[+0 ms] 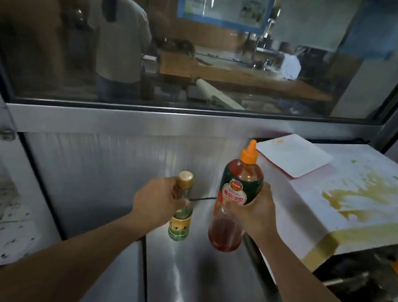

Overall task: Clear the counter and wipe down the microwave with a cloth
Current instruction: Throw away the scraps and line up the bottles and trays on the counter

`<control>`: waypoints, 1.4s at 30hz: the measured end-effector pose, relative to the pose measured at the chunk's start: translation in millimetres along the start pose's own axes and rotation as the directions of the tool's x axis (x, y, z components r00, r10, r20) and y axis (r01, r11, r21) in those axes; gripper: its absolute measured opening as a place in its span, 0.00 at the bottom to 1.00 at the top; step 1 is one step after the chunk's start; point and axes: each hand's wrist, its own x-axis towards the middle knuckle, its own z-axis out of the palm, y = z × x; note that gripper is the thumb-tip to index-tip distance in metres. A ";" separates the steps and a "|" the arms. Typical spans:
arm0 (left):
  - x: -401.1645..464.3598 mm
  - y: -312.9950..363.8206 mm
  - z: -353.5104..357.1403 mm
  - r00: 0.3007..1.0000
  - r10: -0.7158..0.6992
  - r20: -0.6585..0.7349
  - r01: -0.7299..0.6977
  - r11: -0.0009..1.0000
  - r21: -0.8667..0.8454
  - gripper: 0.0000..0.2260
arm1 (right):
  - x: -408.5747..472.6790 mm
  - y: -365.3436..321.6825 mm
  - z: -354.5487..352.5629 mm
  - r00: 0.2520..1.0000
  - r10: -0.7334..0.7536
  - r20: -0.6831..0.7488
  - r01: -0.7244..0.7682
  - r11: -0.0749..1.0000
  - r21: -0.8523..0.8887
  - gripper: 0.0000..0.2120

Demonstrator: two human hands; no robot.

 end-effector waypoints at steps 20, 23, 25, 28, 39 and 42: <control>84.4 -18.0 71.1 0.991 -0.104 -0.081 0.105 0.994 0.016 0.10 | 113.9 81.1 72.6 0.998 -0.056 -0.017 0.058 0.990 0.132 0.36; 85.0 -18.0 74.1 0.991 -0.097 -0.088 0.099 0.995 0.015 0.10 | 114.8 84.0 74.2 0.998 -0.060 -0.013 0.061 0.988 0.140 0.34; 84.7 -17.7 75.4 0.992 -0.093 -0.089 0.095 0.995 0.014 0.10 | 113.8 84.0 72.9 0.998 -0.054 -0.021 0.057 0.982 0.182 0.31; 84.6 -16.5 77.1 0.992 -0.090 -0.089 0.092 0.996 0.020 0.10 | 111.9 84.8 71.3 0.998 -0.057 -0.013 0.058 0.976 0.209 0.31; 81.1 -8.8 85.4 0.994 -0.064 -0.088 0.064 0.998 0.002 0.10 | 87.1 99.2 71.1 0.993 0.111 0.036 -0.113 0.991 0.065 0.44; 81.3 -8.2 87.0 0.993 -0.071 -0.089 0.072 0.997 0.008 0.10 | 66.2 107.2 74.7 0.975 0.214 0.057 -0.209 0.974 -0.085 0.43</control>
